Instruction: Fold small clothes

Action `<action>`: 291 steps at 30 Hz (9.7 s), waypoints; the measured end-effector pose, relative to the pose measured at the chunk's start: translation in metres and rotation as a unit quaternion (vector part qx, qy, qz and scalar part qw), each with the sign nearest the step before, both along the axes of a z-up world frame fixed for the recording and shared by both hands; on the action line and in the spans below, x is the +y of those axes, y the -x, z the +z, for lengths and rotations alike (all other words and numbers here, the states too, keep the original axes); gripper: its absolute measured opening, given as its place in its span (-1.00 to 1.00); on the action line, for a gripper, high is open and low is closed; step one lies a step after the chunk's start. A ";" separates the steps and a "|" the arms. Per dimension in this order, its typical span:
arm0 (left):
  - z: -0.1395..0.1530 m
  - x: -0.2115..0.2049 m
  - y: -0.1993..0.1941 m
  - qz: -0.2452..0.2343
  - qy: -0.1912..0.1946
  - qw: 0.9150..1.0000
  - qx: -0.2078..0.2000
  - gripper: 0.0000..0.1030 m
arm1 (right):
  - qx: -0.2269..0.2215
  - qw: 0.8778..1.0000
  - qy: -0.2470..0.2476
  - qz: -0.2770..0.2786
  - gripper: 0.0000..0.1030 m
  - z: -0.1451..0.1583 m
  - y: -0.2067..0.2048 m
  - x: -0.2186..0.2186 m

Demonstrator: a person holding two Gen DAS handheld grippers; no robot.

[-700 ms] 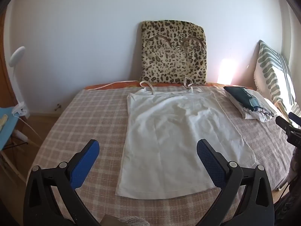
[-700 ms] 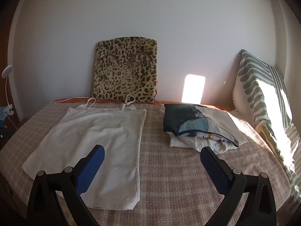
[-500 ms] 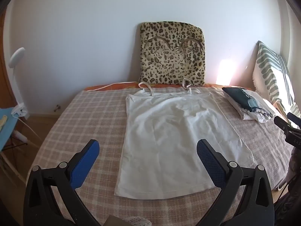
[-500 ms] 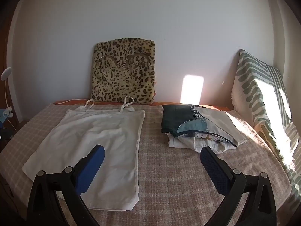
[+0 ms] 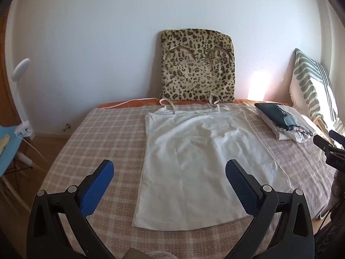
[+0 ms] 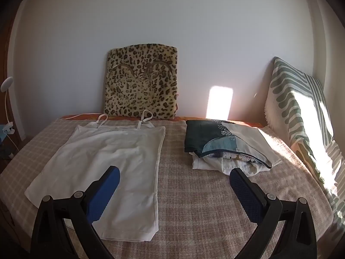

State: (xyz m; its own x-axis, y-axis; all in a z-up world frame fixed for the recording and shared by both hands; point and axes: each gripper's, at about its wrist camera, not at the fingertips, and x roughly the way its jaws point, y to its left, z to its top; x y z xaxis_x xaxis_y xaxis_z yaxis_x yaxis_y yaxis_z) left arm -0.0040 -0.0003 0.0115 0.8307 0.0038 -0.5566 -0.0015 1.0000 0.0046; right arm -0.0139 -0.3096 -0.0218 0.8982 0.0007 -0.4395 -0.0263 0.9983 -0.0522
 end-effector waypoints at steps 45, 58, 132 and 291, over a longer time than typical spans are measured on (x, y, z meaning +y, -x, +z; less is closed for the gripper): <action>0.008 -0.006 0.005 -0.002 0.004 1.000 -0.016 0.99 | 0.001 1.000 -0.001 0.000 0.99 -0.001 -0.002 0.002; 0.008 -0.006 0.006 -0.002 0.005 1.000 -0.016 0.99 | 0.001 1.000 -0.002 0.001 0.99 -0.001 -0.002 0.002; -0.135 0.111 -0.045 -0.043 0.240 0.945 0.219 -0.64 | 0.269 0.928 -0.064 0.251 0.11 -0.043 -0.314 0.331; -0.104 -0.169 -0.062 -0.319 0.125 0.928 0.146 -0.88 | 0.283 0.938 -0.181 0.079 -0.51 -0.092 -0.389 -0.020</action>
